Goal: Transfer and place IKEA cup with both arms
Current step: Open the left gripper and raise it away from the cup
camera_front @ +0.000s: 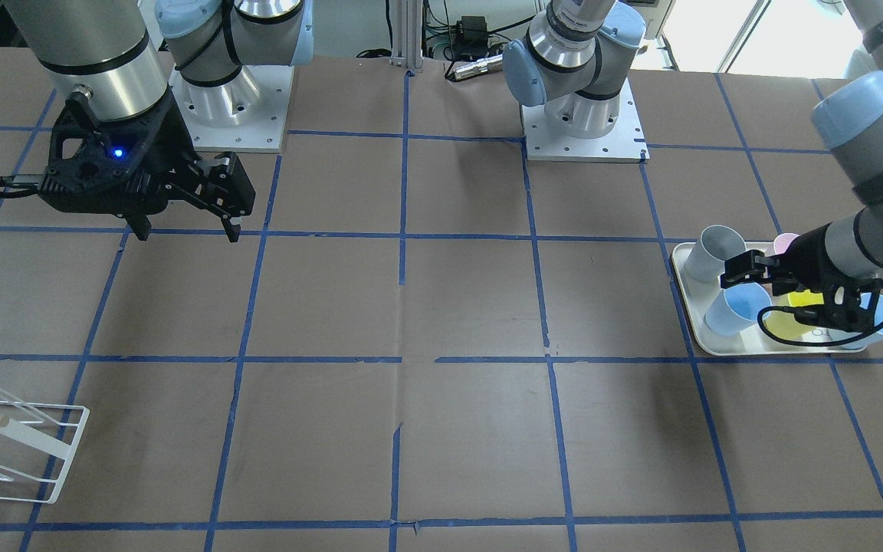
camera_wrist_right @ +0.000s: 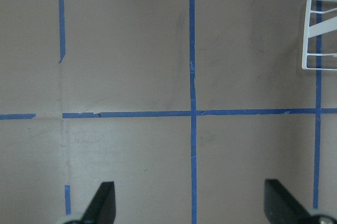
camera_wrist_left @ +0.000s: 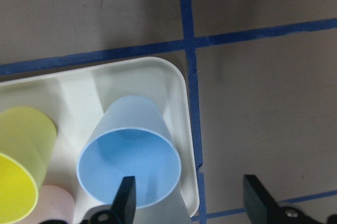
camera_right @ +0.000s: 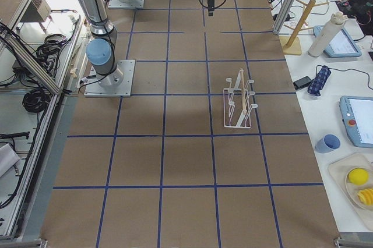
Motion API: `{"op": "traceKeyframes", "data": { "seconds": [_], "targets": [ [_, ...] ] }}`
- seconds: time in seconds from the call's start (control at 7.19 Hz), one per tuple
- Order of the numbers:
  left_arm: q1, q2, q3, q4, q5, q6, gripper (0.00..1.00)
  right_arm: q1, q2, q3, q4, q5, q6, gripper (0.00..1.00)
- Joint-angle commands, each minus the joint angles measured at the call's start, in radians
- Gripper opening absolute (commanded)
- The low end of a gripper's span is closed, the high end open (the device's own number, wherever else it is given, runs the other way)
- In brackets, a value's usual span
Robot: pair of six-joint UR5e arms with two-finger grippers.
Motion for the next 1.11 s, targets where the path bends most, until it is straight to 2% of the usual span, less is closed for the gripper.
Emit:
{"op": "traceKeyframes", "data": {
  "seconds": [0.0,0.14,0.42,0.56,0.97],
  "targets": [
    [-0.082,0.102,0.111,-0.092,-0.024,-0.161,1.0,-0.001,0.002,0.001,-0.001,0.002,0.002,1.0],
    [-0.157,0.162,0.128,-0.136,-0.031,-0.218,1.0,0.0,0.001,-0.001,-0.001,0.002,0.002,1.0],
    [-0.319,0.254,0.095,-0.139,-0.032,-0.412,1.0,0.0,0.002,-0.001,-0.001,0.002,0.002,1.0],
    [-0.387,0.294,0.075,-0.143,-0.029,-0.43,1.0,-0.001,0.002,-0.001,-0.001,0.002,0.002,1.0],
    [-0.463,0.378,-0.048,-0.129,-0.02,-0.435,1.0,-0.002,0.001,-0.001,0.001,0.002,0.002,1.0]
  ]
}}
